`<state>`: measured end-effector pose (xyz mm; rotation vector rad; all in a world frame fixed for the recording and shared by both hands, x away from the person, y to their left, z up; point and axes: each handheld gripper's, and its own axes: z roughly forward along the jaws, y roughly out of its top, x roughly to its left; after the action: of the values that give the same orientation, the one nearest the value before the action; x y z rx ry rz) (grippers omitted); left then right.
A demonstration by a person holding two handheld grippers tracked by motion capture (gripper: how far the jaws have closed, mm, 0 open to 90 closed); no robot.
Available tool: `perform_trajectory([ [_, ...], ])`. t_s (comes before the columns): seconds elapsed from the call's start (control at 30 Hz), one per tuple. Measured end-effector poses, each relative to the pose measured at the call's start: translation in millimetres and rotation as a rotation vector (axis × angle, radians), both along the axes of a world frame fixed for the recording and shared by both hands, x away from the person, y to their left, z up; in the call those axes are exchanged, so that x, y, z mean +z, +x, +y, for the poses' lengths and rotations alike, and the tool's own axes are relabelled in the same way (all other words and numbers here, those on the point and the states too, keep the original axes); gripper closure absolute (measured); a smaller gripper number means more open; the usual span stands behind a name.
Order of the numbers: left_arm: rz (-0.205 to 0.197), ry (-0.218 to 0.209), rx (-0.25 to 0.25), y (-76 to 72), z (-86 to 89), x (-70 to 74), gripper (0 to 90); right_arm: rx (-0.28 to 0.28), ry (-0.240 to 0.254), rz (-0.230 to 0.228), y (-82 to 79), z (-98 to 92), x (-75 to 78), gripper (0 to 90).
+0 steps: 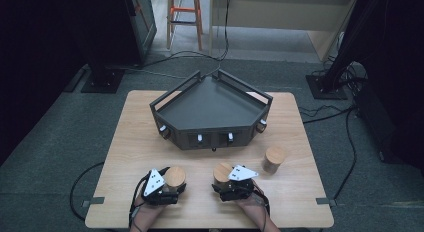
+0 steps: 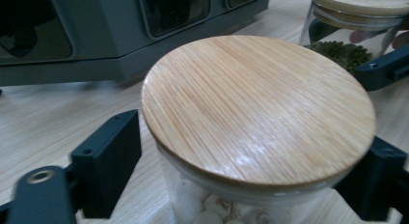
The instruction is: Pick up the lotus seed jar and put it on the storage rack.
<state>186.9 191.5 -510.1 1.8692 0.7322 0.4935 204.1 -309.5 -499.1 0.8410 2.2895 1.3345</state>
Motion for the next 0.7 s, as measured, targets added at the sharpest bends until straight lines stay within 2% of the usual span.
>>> perform_trajectory([
  [0.03,-0.003,0.009,-0.002,-0.2,-0.7,0.8,15.5,0.0,0.0,0.001,0.1,0.0,0.1,12.8],
  [0.07,-0.003,0.004,-0.02,1.1,1.4,0.3,19.3,0.0,-0.001,0.0,0.1,0.0,0.1,12.9],
  [0.1,-0.005,0.008,-0.016,0.1,0.1,0.4,23.2,0.001,-0.002,0.001,0.2,0.1,0.3,12.9],
  [0.7,0.001,-0.003,-0.004,-2.7,-2.9,0.0,25.1,0.005,-0.009,-0.002,0.1,1.1,0.6,12.8],
])
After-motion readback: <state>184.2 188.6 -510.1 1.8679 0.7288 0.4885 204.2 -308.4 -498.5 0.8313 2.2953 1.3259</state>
